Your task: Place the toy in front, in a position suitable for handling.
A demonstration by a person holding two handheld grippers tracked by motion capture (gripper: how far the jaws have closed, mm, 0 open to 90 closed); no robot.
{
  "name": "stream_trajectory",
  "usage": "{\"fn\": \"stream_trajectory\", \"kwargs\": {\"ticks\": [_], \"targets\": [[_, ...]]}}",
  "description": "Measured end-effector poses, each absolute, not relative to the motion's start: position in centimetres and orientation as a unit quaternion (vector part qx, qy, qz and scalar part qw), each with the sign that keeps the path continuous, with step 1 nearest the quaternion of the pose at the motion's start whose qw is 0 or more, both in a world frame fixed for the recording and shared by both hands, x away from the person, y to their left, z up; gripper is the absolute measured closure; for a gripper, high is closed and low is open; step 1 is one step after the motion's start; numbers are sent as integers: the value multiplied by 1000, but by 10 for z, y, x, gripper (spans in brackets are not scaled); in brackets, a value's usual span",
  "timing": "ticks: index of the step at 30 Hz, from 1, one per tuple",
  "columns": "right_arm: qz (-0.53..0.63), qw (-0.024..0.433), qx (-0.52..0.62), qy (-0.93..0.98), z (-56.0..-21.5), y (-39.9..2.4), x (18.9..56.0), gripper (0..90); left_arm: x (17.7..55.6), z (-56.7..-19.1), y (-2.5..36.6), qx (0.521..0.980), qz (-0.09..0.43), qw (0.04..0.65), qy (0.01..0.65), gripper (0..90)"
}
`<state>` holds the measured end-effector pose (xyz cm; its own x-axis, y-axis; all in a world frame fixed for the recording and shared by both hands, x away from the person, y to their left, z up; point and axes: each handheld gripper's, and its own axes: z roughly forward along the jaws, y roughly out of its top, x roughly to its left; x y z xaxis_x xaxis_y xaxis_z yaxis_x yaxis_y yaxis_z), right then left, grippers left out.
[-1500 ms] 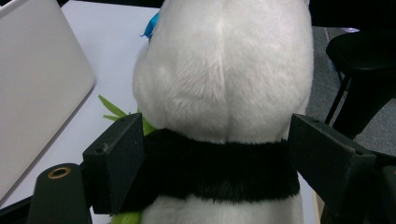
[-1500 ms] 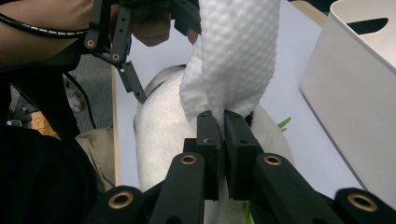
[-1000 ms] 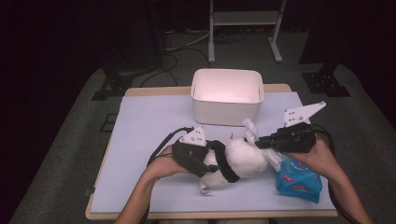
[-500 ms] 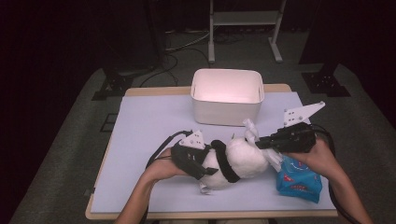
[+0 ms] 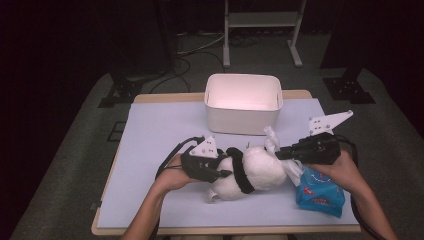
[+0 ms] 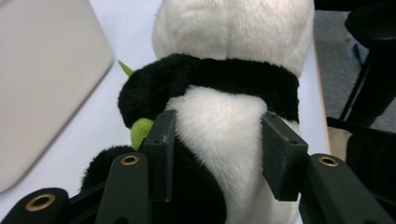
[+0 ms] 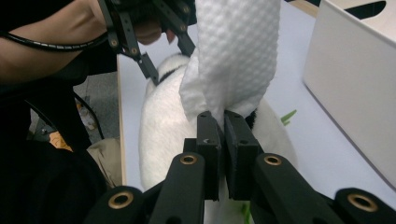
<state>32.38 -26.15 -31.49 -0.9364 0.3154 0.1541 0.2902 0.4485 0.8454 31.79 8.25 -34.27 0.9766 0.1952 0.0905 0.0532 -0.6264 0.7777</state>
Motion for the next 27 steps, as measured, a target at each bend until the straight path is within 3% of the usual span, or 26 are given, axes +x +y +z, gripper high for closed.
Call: {"fn": "stream_trajectory", "kwargs": {"ticks": [10,19,27], "targets": [[481,13,181,858,-326,-256,328,848,313,-336,78,908,98,404,56,508],[447,19,156,881,-323,-225,328,847,311,-338,58,911,96,399,34,486],[449,10,165,878,-333,-241,326,846,311,-338,51,908,90,407,33,473]]}}
